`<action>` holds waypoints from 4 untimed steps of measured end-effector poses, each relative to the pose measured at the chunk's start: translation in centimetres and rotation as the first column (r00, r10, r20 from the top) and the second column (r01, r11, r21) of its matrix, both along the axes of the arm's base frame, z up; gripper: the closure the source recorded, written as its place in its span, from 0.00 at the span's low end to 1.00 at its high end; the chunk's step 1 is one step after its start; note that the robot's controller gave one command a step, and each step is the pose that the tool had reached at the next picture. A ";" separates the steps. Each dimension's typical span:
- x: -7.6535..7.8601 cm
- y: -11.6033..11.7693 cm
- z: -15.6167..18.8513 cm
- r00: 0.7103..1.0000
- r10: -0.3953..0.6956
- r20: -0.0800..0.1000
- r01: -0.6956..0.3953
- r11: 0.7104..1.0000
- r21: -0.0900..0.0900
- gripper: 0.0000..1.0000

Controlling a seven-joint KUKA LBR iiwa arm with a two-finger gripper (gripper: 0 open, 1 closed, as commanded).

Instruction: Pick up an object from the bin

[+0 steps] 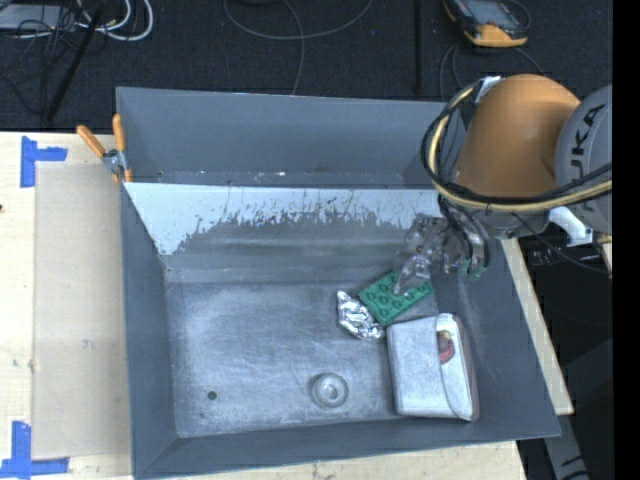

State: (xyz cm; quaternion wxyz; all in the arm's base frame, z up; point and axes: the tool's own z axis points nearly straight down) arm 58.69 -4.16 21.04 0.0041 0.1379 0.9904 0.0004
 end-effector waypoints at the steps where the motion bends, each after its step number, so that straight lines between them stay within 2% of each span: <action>1: -0.3 -2.1 -12.7 0.999 0.048 0.007 -0.048 0.999 0.001 1.00; 2: 1.4 -3.4 -1.5 0.999 0.053 0.002 -0.053 0.999 -0.001 1.00; 3: 0.3 -3.2 11.2 0.928 0.373 -0.001 -0.373 0.928 -0.004 1.00; 4: 0.2 -3.3 10.9 0.929 0.370 -0.005 -0.370 0.929 0.000 0.00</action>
Offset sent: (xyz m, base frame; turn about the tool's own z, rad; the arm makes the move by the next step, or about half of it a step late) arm -0.0090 -0.0221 -0.1318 -0.0500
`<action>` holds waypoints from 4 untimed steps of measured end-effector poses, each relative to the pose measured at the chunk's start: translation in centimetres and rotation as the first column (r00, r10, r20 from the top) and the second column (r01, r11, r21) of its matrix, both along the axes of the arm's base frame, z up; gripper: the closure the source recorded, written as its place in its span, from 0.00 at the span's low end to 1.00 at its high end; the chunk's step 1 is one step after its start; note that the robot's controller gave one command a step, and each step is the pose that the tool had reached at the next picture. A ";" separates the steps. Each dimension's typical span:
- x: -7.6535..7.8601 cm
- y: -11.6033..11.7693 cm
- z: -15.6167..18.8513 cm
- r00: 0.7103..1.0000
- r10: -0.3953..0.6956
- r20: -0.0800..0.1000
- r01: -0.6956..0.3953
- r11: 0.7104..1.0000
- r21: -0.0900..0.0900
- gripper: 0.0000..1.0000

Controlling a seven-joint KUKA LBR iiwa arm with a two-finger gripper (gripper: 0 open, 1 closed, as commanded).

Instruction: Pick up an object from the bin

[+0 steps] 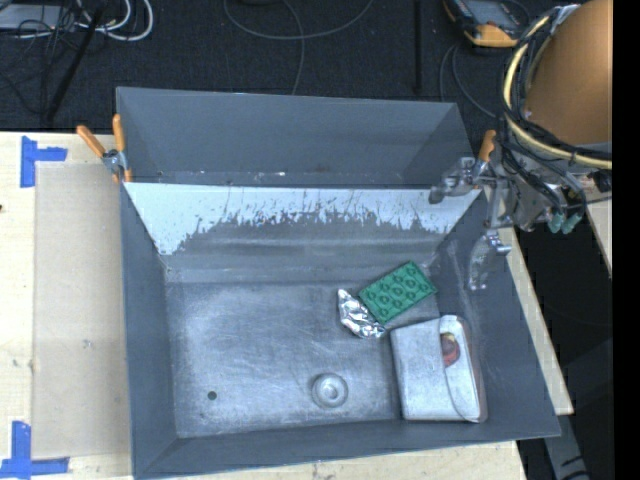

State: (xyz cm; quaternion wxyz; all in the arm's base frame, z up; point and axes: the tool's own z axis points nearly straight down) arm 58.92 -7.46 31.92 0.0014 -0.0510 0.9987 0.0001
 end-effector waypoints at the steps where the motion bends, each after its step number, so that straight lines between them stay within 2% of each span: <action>1: 0.3 3.9 -11.7 0.999 -0.047 -0.012 0.047 0.999 0.002 0.00; 2: -0.2 3.4 -25.0 0.999 -0.039 0.001 0.039 0.999 0.001 0.00; 3: 0.3 3.3 -24.2 0.999 -0.039 0.017 0.039 0.999 0.001 1.00; 4: -0.2 4.6 -11.1 1.000 -0.030 0.005 0.030 1.000 0.000 1.00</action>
Offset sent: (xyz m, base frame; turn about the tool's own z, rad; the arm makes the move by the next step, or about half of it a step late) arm 0.0040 0.0364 -0.1113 0.0493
